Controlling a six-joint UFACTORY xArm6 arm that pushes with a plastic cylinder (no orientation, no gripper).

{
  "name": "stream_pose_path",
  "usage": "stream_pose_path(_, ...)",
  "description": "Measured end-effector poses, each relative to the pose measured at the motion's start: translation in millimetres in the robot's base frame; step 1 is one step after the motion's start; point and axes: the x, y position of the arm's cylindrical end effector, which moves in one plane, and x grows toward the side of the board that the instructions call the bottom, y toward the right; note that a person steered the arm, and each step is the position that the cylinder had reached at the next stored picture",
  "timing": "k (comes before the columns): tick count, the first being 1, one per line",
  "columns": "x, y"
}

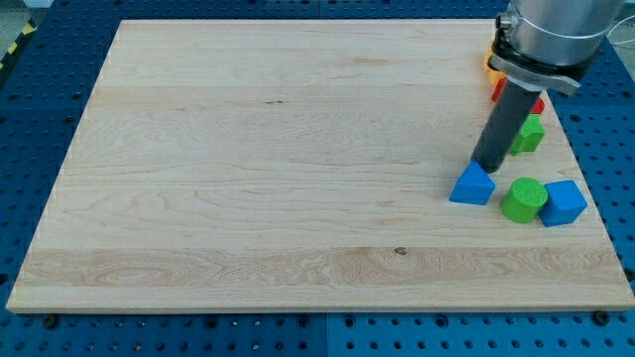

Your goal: Nudge the blue triangle right a bit

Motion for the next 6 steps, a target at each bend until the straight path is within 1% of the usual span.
stream_pose_path(2,-3.1,-6.8)
stream_pose_path(4,-4.0,-46.4)
stream_pose_path(5,-0.1,-40.9)
stream_pose_path(6,-0.1,-17.2)
